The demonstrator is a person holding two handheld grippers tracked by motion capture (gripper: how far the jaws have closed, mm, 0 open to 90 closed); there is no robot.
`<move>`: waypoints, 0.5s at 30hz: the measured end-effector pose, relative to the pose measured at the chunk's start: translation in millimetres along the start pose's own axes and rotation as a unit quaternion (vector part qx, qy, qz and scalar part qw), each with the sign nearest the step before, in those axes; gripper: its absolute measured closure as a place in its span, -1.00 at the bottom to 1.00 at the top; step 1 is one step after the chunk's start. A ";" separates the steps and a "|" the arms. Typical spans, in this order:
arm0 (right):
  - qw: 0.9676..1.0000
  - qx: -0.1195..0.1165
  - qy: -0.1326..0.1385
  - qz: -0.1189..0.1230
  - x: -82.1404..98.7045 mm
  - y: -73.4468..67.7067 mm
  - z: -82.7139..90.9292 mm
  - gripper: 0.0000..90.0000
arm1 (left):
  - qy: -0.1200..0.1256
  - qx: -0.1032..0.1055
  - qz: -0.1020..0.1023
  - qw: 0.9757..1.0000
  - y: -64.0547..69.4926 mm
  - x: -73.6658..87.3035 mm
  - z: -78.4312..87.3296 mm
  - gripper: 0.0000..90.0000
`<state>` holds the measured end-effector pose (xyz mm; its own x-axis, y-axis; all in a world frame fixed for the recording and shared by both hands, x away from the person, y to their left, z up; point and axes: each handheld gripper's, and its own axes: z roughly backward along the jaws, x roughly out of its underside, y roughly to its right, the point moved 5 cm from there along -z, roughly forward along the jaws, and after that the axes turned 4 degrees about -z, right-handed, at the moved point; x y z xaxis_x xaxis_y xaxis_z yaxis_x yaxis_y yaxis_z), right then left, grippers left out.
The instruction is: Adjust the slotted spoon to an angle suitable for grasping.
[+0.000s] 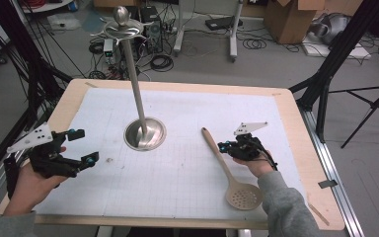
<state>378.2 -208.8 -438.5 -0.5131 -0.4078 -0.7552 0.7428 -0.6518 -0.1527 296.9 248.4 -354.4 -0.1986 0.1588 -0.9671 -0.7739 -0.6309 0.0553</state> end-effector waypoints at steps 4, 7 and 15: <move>1.000 0.013 -0.011 -0.009 2.0 11.6 -9.1 1.00 | 0.003 -0.001 -0.004 1.000 0.9 -2.0 1.1 -0.96; 1.000 0.018 -0.017 -0.020 2.6 18.9 -13.2 1.00 | 0.004 0.000 -0.004 1.000 0.7 -1.9 1.2 -0.96; 0.999 0.003 -0.040 -0.004 7.3 21.2 -25.4 1.00 | 0.000 -0.002 0.001 1.000 0.0 0.9 1.5 -0.96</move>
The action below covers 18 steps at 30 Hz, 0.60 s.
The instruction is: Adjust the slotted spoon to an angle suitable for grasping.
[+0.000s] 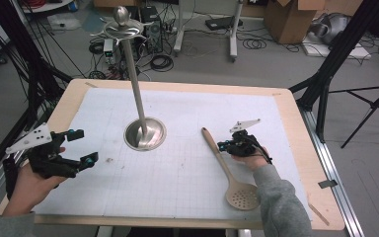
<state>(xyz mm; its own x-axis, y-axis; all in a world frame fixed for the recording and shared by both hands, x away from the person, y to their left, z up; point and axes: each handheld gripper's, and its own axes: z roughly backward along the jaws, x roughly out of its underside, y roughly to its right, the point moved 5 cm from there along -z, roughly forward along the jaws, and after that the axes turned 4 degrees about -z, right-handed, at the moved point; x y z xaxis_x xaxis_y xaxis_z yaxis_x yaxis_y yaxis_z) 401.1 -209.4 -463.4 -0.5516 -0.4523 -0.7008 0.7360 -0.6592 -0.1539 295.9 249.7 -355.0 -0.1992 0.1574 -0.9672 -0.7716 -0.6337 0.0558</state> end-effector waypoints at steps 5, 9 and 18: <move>1.000 -0.006 -0.006 0.007 -0.5 -2.3 -5.6 1.00 | 0.002 0.000 0.000 1.000 0.5 -0.4 0.7 -0.96; 0.999 -0.018 -0.018 0.029 -5.2 -8.0 -8.1 1.00 | -0.003 0.000 0.000 1.000 -0.5 1.4 0.3 -0.96; 0.996 -0.037 -0.035 0.077 -19.7 -23.6 -16.2 1.00 | 0.001 -0.003 0.001 1.000 -0.6 1.0 4.7 -0.96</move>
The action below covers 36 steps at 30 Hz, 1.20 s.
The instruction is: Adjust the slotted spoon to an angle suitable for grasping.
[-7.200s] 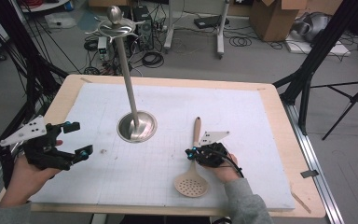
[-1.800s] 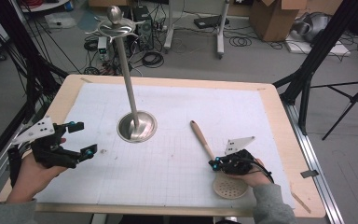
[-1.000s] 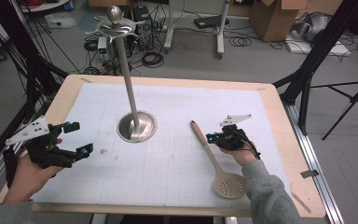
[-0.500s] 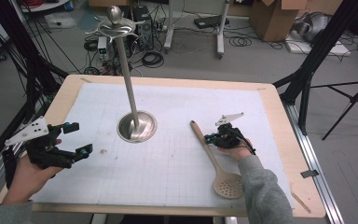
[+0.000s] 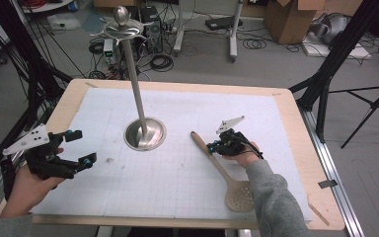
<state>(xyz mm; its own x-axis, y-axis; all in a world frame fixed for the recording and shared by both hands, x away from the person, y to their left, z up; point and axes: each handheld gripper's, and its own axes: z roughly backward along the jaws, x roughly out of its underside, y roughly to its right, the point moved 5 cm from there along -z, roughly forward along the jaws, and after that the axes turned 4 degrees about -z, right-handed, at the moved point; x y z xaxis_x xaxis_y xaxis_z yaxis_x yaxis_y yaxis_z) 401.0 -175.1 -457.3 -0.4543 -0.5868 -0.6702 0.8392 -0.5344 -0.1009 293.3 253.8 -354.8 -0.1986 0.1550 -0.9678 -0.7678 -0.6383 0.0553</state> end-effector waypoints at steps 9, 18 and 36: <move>1.000 -0.006 -0.008 0.025 -5.7 -6.4 -10.4 1.00 | -0.004 0.001 0.000 1.000 1.5 1.2 -1.3 -0.96; 0.998 -0.027 -0.004 0.051 -9.6 -15.9 -15.1 1.00 | -0.006 0.000 -0.001 1.000 1.3 2.0 -0.5 -0.96; 0.990 -0.092 -0.013 0.110 -19.7 -43.5 -26.2 1.00 | -0.006 -0.001 -0.003 1.000 1.9 1.5 0.6 -0.96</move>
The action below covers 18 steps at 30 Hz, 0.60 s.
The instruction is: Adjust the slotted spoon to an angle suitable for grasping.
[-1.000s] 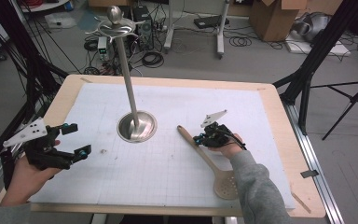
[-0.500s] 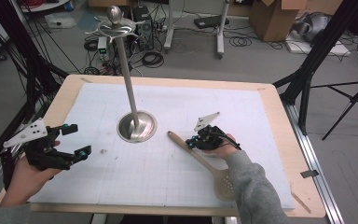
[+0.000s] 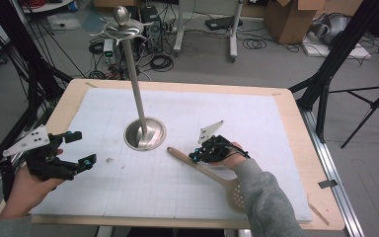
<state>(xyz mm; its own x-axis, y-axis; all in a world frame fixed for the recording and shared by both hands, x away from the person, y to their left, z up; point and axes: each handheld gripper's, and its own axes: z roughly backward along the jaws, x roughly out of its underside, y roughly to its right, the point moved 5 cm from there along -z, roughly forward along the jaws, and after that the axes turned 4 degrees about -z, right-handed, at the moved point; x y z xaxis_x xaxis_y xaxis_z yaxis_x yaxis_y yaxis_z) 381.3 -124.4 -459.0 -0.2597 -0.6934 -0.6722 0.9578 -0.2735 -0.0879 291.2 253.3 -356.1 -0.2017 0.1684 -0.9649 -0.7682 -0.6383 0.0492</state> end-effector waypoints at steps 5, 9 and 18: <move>1.000 0.023 0.018 -0.012 0.0 7.5 11.0 1.00 | 0.001 0.001 -0.001 1.000 0.2 -0.6 -0.2 -0.96; 0.999 0.038 0.018 -0.017 1.2 5.8 24.9 1.00 | -0.001 0.001 0.001 1.000 -0.1 0.2 -0.4 -0.96; 0.998 0.049 0.032 -0.016 -2.2 -9.8 46.4 1.00 | 0.000 0.003 -0.002 1.000 2.3 -1.5 -2.6 -0.96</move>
<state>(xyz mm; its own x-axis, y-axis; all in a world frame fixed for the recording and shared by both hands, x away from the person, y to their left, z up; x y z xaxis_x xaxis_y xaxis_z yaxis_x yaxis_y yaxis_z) 366.8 -151.2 -422.5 -0.2792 -0.6400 -0.7158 0.9318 -0.3607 -0.0409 291.3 249.6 -355.2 -0.1991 0.1710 -0.9649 -0.7724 -0.6334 0.0471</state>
